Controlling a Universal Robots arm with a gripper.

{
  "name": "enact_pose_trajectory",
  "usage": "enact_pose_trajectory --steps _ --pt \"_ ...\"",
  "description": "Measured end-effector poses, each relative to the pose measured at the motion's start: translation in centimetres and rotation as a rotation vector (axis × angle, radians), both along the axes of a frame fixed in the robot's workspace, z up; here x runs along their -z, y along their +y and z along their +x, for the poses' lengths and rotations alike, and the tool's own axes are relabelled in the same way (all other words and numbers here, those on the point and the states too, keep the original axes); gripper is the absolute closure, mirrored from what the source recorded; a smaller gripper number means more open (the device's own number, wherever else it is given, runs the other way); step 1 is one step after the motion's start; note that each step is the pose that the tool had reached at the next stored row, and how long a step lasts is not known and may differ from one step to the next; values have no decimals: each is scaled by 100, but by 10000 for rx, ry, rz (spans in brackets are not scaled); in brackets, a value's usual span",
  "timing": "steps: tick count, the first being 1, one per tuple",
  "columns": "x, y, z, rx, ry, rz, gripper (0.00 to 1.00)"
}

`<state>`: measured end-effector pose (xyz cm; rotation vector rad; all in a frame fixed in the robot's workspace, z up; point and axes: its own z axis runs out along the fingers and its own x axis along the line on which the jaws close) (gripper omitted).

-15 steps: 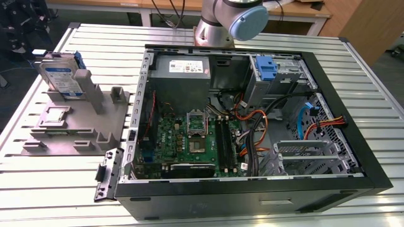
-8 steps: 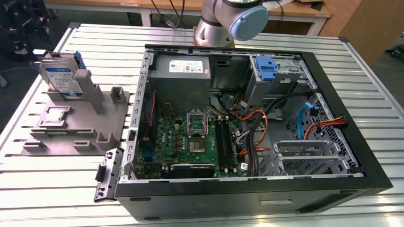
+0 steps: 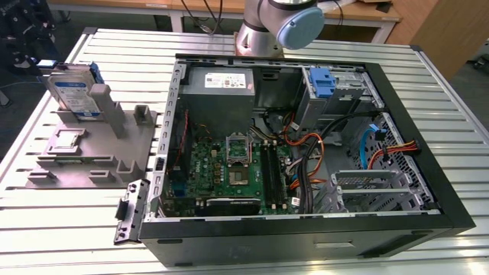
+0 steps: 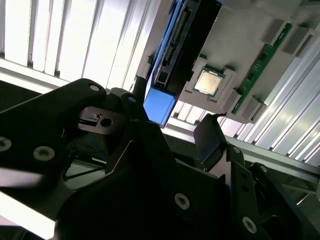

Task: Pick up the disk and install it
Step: 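Pick up the disk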

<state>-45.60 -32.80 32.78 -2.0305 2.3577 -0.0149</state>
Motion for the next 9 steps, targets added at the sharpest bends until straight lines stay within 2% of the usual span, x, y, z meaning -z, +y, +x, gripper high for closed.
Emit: enact_pose_trajectory --steps 5,9 --pt "35 16 -10 -157 -2 3 35" --pt "55 17 -16 -462 0 8 35"
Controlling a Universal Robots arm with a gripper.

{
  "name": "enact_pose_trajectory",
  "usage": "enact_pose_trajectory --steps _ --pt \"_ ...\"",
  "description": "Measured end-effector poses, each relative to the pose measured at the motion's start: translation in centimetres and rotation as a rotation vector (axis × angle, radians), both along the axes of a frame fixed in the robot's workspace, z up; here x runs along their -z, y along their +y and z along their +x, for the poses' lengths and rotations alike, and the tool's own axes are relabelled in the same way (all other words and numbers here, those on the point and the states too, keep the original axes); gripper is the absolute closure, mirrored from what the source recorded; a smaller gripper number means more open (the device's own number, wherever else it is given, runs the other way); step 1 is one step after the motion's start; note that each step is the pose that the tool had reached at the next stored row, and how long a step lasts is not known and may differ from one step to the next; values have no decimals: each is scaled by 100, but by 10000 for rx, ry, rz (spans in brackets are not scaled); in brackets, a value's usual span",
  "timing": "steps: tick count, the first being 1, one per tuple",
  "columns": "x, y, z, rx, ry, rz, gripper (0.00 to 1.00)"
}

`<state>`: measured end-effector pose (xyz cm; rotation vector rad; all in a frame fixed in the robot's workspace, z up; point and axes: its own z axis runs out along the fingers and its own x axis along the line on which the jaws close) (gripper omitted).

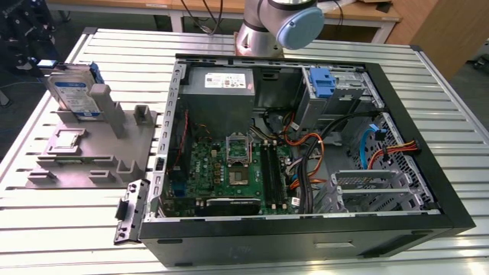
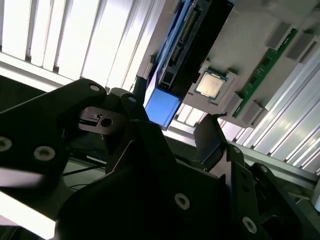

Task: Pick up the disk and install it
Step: 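Pick up the disk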

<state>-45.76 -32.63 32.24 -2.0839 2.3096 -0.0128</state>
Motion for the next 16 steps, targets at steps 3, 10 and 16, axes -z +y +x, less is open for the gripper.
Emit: enact_pose_trajectory --steps 3,10,16 --pt "20 1 -5 -220 0 16 35" --pt "50 5 -5 -273 224 173 35" --pt "85 5 -5 -674 313 208 35"
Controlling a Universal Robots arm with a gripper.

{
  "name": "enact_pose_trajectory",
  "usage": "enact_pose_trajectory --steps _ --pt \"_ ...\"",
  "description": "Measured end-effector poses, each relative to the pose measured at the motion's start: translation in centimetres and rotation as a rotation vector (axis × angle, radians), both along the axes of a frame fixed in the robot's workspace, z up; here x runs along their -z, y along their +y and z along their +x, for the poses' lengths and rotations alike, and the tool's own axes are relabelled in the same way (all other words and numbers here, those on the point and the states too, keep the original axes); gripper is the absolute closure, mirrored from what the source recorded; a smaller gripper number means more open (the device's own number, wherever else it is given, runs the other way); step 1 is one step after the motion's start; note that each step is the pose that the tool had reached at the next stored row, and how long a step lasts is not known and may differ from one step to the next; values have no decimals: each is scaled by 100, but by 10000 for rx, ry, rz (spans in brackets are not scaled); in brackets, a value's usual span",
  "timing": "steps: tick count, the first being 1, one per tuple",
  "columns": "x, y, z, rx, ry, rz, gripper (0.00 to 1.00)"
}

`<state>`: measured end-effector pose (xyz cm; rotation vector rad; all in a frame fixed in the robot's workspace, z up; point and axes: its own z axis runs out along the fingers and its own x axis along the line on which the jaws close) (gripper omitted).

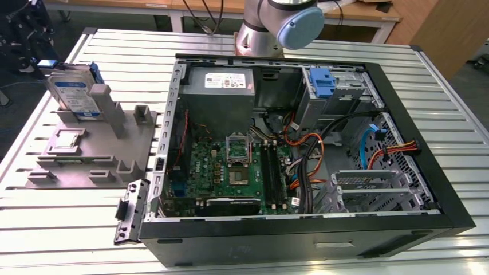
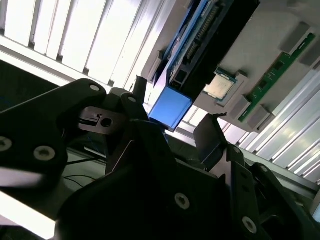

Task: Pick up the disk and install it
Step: 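Pick up the disk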

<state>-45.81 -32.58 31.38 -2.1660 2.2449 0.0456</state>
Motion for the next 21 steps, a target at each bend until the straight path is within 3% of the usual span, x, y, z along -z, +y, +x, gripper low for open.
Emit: enact_pose_trajectory --steps 4,12,15,16,21 --pt "43 1 0 -371 0 1 35" --pt "91 19 5 -376 2 -1 35" --pt "92 20 5 -376 0 -1 37" --pt "92 20 5 -376 1 -1 44" --pt "111 20 4 -166 20 0 44"
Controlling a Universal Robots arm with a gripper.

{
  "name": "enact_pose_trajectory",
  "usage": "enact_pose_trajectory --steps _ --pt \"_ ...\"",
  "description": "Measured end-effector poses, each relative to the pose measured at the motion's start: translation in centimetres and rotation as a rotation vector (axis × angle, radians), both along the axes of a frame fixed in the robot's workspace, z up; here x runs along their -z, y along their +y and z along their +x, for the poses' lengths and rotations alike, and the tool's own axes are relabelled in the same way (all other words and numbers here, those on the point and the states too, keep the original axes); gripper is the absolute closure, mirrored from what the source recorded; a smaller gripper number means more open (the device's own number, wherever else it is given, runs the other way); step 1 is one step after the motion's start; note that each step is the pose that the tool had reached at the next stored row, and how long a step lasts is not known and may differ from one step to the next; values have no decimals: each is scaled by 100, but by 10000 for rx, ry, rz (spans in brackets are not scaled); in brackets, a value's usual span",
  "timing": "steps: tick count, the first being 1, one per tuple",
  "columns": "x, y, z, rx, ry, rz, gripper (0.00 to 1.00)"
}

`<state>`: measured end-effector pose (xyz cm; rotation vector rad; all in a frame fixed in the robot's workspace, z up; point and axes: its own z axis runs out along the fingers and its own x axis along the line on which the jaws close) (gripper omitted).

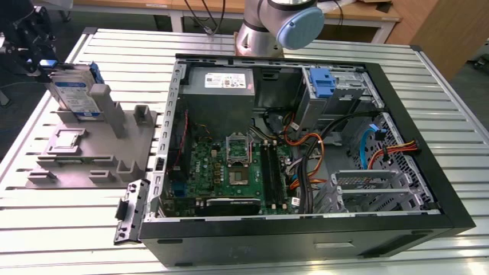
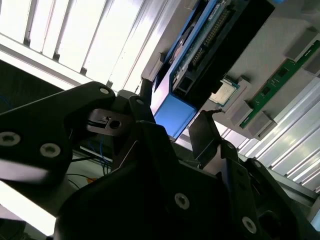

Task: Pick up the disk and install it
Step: 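Pick up the disk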

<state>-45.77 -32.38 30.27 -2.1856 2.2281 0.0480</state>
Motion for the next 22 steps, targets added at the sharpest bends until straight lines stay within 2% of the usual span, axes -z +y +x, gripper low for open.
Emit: enact_pose_trajectory --steps 3,8,9,13,22 --pt "23 0 0 238 14 0 44" --pt "67 0 1 242 7 -1 45" --pt "77 -1 1 242 1 -1 52" --pt "117 0 0 243 -3 -10 52" --pt "139 0 0 243 -4 -22 52"
